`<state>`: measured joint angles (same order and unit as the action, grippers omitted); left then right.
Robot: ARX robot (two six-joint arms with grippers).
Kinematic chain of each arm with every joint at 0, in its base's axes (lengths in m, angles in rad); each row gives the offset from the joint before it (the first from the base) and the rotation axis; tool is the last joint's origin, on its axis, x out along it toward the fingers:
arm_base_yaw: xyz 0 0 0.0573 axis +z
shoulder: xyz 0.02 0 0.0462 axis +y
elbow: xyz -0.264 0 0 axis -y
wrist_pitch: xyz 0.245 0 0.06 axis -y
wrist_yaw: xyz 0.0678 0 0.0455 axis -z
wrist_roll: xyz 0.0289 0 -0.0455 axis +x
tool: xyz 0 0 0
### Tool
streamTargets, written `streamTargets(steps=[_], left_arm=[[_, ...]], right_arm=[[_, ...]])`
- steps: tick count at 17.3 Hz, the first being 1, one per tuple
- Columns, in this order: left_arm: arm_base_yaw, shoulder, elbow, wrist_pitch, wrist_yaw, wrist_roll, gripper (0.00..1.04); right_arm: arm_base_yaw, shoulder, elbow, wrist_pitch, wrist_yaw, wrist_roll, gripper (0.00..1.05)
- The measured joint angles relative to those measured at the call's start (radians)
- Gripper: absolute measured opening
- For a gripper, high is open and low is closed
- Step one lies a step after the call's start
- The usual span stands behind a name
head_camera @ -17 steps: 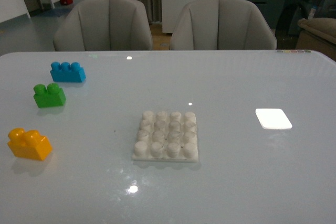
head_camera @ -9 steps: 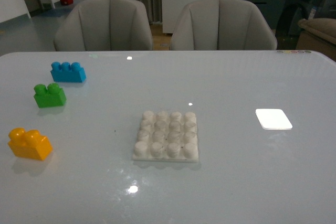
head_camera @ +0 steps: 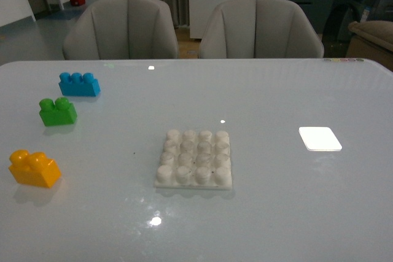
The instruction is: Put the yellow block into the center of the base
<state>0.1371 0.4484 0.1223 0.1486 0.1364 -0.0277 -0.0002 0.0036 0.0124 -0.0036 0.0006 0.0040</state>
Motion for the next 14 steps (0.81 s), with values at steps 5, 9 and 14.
streamTargets(steps=[5, 9, 14], left_arm=[[-0.04, 0.757, 0.217, 0.52, 0.053, 0.056, 0.98], [-0.048, 1.166, 0.397, 0.511, 0.092, 0.061, 0.98], [-0.016, 1.402, 0.577, 0.395, 0.167, 0.081, 0.98]], right_arm=[[0.0, 0.0, 0.0, 0.0, 0.0, 0.0, 0.98], [0.0, 0.0, 0.0, 0.0, 0.0, 0.0, 0.98], [0.0, 0.0, 0.0, 0.0, 0.0, 0.0, 0.98]])
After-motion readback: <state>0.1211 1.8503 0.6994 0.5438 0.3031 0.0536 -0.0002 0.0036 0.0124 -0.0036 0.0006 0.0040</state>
